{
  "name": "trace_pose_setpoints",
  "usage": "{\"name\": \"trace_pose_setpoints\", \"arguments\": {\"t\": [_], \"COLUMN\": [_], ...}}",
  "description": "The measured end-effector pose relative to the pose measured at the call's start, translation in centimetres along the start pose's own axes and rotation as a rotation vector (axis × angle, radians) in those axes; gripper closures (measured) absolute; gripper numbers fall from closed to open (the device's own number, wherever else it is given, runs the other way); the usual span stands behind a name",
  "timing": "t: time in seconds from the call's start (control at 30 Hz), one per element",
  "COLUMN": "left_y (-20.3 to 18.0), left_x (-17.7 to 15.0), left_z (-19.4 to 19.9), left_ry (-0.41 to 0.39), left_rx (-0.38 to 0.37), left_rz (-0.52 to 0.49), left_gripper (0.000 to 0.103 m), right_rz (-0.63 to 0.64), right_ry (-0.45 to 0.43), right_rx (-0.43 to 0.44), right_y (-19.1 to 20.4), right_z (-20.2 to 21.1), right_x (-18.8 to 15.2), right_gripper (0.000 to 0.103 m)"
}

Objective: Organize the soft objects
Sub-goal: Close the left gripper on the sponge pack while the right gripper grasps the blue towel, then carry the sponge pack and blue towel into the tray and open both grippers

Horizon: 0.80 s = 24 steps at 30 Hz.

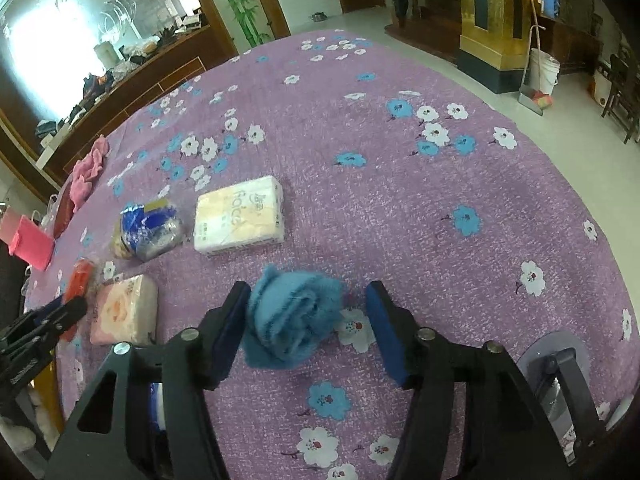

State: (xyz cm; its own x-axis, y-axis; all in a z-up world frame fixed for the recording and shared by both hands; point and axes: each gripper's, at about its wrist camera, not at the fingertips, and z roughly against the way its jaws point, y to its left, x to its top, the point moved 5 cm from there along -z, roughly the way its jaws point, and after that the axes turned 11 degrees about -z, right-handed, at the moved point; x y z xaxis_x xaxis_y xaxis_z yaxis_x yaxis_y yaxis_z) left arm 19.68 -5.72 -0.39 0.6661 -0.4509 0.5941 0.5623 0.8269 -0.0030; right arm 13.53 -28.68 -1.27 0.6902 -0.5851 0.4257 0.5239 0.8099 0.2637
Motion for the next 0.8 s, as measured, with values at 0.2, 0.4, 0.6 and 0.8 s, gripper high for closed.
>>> {"name": "trace_pose_setpoints", "arguments": {"t": [0.2, 0.4, 0.6, 0.8], "left_y": [-0.6, -1.0, -1.2, 0.0], "left_x": [-0.8, -2.0, -4.3, -8.7], "left_z": [2.6, 4.9, 9.9, 17.1], "left_ry": [-0.027, -0.046, -0.095, -0.171], "left_rx": [-0.007, -0.002, 0.006, 0.036], "left_rz": [-0.001, 0.012, 0.039, 0.117], "left_gripper": [0.066, 0.066, 0.066, 0.066], "right_rz": [0.051, 0.047, 0.046, 0.065], "right_ry": [0.0, 0.026, -0.007, -0.083], "right_rx": [-0.01, 0.044, 0.08, 0.143], "right_y": [0.9, 1.2, 1.7, 3.3], "right_z": [0.0, 0.3, 1.4, 4.6], "right_x": [-0.6, -0.9, -1.0, -1.1], "right_gripper": [0.045, 0.071, 0.072, 0.072]}}
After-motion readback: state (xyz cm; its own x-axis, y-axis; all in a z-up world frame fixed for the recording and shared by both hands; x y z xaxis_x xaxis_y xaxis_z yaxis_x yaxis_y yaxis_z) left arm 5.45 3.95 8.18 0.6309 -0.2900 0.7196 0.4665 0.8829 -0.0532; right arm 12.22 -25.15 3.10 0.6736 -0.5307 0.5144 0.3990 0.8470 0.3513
